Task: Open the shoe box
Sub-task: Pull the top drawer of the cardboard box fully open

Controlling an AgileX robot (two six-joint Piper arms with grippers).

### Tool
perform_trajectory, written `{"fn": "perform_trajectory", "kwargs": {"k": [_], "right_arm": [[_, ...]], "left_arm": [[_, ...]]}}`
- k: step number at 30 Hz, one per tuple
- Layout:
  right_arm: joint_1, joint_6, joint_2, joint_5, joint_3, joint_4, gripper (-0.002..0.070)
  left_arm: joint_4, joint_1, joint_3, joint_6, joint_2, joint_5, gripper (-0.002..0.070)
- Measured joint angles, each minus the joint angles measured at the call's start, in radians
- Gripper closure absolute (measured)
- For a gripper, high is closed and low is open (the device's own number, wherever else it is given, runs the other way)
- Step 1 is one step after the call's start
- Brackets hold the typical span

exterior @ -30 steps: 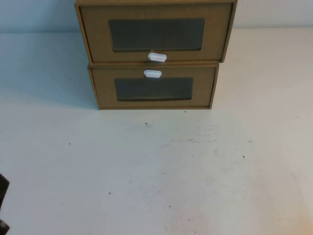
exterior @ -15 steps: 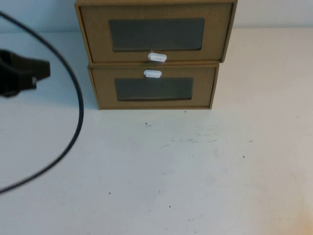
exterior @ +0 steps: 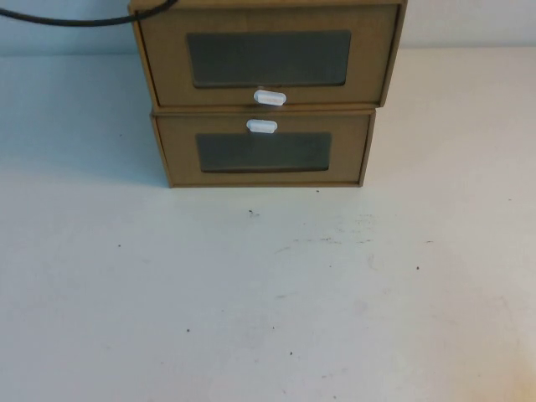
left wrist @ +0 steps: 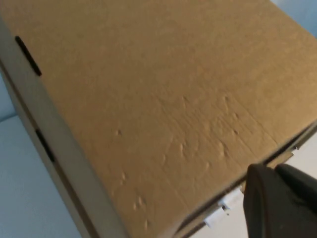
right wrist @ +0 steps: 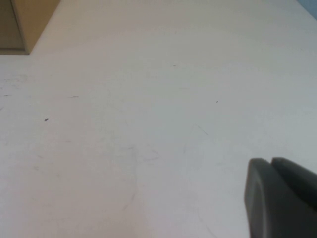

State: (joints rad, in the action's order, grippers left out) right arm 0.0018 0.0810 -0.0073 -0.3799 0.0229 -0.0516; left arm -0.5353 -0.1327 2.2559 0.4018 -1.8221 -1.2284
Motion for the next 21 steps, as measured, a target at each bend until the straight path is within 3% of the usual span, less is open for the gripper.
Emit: {"fn": "perform_trajectory", "kwargs": {"k": [8, 21], "right_arm": [[0.0, 0.0, 0.0, 0.0, 0.0, 0.0, 0.069], [0.0, 0.0, 0.0, 0.0, 0.0, 0.0, 0.0689]], "left_arm": [[0.061, -0.126, 0.295, -0.032, -0.225, 0.065, 0.068], [0.101, -0.205, 0.332, 0.031, -0.393, 0.18, 0.068]]}}
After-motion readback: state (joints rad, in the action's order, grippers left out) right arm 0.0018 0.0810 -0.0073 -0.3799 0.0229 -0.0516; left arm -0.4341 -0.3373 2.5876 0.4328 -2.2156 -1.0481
